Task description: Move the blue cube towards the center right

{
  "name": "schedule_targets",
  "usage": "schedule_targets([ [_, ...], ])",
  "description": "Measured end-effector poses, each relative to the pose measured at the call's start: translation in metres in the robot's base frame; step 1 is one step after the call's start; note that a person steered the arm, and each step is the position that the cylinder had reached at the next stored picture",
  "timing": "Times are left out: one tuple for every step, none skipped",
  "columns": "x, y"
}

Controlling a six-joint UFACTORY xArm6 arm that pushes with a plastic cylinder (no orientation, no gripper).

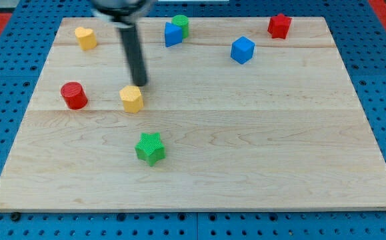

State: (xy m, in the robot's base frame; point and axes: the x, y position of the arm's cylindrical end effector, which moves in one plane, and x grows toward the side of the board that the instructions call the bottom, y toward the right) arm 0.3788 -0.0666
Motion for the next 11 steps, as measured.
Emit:
schedule_targets([
  [-0.012,-0.016],
  [-0.043,-0.006],
  [-0.054,0.029],
  [-0.067,0.013],
  [-0.085,0.029],
  [-0.095,0.053],
  [-0.095,0.074],
  [-0.095,0.101],
  [-0.095,0.141],
  [-0.080,0.185],
  [-0.056,0.217],
])
